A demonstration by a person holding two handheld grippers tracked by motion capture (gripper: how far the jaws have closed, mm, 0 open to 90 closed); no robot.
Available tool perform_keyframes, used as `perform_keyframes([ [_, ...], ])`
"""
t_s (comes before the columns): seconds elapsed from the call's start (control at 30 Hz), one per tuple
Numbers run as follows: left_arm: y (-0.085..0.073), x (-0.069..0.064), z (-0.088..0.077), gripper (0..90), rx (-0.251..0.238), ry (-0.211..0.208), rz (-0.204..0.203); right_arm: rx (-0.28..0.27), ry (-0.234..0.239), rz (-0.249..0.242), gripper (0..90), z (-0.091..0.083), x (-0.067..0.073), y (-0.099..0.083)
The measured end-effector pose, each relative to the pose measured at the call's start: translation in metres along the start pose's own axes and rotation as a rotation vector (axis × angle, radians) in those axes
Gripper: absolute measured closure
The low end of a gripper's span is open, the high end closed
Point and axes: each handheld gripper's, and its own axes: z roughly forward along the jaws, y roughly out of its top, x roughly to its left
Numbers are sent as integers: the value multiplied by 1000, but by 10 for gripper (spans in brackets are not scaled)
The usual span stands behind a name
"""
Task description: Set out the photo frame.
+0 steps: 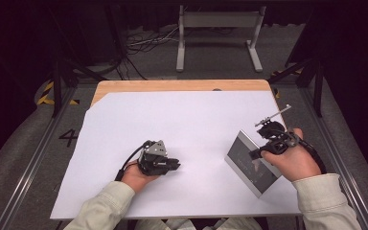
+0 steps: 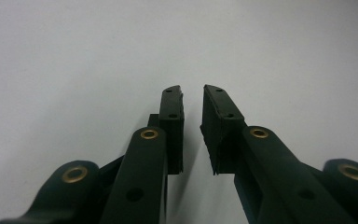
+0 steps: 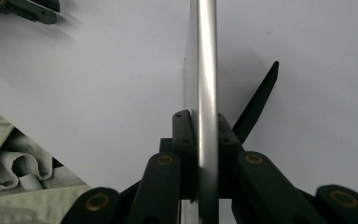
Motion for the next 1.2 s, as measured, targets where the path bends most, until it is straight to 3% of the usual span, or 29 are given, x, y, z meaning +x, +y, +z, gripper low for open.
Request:
perform_keyframes([
  [0.23, -3, 0, -7, 782, -9, 14, -4, -12, 6, -31, 834, -7, -2, 5],
  [0.47, -10, 1, -18, 778, -24, 41, -24, -22, 4, -155, 834, -13, -4, 18],
  [0.7, -17, 2, -29, 770, -36, 69, -48, -14, 7, -225, 834, -15, -5, 31],
  [0.77, -19, 2, -32, 770, -37, 74, -54, -10, 9, -279, 834, -14, -4, 37],
  [1.1, -27, 2, -42, 766, -46, 97, -72, 4, 30, -358, 834, -16, 5, 59],
  [1.2, -29, 2, -44, 766, -49, 104, -76, 13, 36, -417, 834, -14, 9, 65],
])
